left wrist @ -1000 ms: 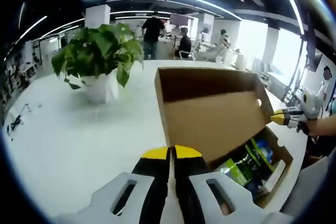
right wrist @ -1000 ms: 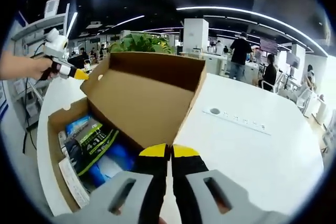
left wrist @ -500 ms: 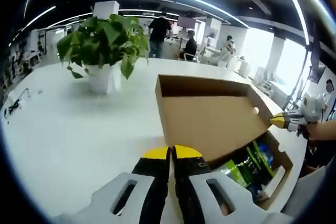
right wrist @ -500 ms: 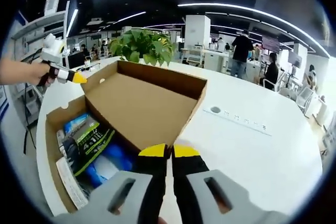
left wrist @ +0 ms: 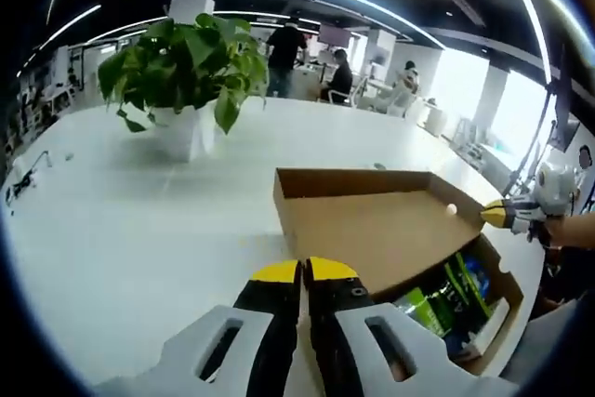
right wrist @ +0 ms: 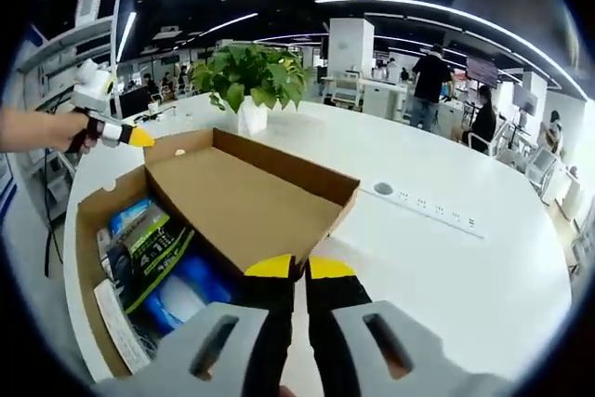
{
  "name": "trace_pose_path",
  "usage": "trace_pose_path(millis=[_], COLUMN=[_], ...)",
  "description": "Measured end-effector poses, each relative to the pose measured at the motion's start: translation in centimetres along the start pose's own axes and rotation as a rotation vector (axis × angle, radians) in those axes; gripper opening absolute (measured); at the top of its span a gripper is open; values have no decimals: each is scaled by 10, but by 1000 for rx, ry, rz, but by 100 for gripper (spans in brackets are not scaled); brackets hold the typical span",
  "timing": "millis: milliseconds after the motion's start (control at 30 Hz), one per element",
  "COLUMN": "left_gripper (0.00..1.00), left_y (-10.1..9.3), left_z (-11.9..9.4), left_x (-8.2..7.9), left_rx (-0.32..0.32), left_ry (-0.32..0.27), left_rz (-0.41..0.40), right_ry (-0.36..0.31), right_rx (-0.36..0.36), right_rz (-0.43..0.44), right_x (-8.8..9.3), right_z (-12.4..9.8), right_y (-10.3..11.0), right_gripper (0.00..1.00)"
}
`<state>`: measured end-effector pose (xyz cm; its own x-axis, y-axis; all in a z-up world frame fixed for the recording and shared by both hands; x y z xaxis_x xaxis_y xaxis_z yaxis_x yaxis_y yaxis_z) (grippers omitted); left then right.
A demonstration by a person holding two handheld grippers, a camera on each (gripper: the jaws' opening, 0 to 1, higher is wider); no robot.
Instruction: Operate the shoe box by opening the lid, removing the specified soft item, and placing it in the target area until the item is outside and the box remains undamaged.
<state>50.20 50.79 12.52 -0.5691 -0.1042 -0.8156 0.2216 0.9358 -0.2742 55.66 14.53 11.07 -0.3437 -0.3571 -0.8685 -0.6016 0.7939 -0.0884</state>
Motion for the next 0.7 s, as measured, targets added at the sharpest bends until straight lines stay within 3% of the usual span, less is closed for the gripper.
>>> trace_pose_path(millis=[567,700], left_gripper=[0,1], left_y=[2,-1], left_z=[5,5], left_x=[2,2], left_rx=[-9,-13], left_ry=[24,26], left_rz=[-1,3], right_ry=[42,42], right_rx=[-8,-17], right_rz=[64,21], right_x=[-1,0], right_z=[6,4], right_y=[-3,-1], right_gripper=[4,6])
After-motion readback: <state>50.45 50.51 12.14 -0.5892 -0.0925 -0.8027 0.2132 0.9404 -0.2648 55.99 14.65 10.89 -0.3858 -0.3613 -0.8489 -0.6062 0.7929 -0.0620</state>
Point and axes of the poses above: the point that each gripper's makers call its tool centre point, and the gripper's own axes: z roughly forward along the fingers, y roughly to its left, x roughly out of its underside, the point moved 8 cm from there along -z, roughly backward along the fingers, and after that the axes turned 7 degrees about x, right-handed, at the moved point
